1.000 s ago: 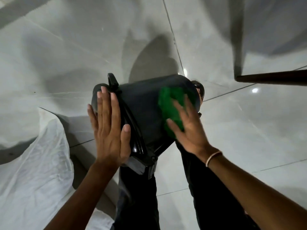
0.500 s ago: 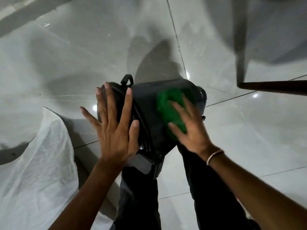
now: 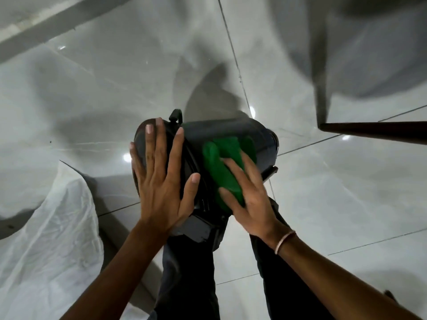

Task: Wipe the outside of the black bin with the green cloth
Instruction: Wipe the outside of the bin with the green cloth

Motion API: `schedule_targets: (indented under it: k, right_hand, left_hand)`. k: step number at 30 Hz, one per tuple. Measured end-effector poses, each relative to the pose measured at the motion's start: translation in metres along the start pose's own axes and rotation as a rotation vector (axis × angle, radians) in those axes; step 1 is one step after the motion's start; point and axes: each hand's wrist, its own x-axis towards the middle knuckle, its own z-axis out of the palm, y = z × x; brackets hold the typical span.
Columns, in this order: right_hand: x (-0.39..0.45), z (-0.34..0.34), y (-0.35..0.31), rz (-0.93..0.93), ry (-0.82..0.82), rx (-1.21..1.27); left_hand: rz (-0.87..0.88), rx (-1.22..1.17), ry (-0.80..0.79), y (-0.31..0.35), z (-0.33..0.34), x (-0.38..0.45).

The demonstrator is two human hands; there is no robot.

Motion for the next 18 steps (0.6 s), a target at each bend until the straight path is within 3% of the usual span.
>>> schedule_targets:
  k: [5,8,11,13,17,18]
  right_hand:
    - [0.028,-0.016,0.071,0.485,0.123,0.112]
    - [0.065,-0.020,0.092,0.574,0.190,0.139]
    - [0.107,-0.025,0.085,0.692,0.212,0.199]
    - [0.118,-0.028,0.057,0.625,0.216,0.265]
    - [0.081,-0.034,0.014,0.304,0.188,0.323]
    - [0.074,-0.038,0.012,0.312,0.197,0.346]
  left_hand:
    - [0.192,-0.150,-0.073,-0.008,-0.009,0.019]
    - [0.417,-0.056,-0.092,-0.013,-0.016,0.045]
    - [0.443,-0.026,-0.035,0.001,-0.014,0.071]
    - [0.398,-0.013,-0.018,0.009,-0.013,0.084]
    - [0.370,-0.012,-0.049,0.009,-0.015,0.088]
    - [0.382,-0.006,-0.061,0.010,-0.015,0.087]
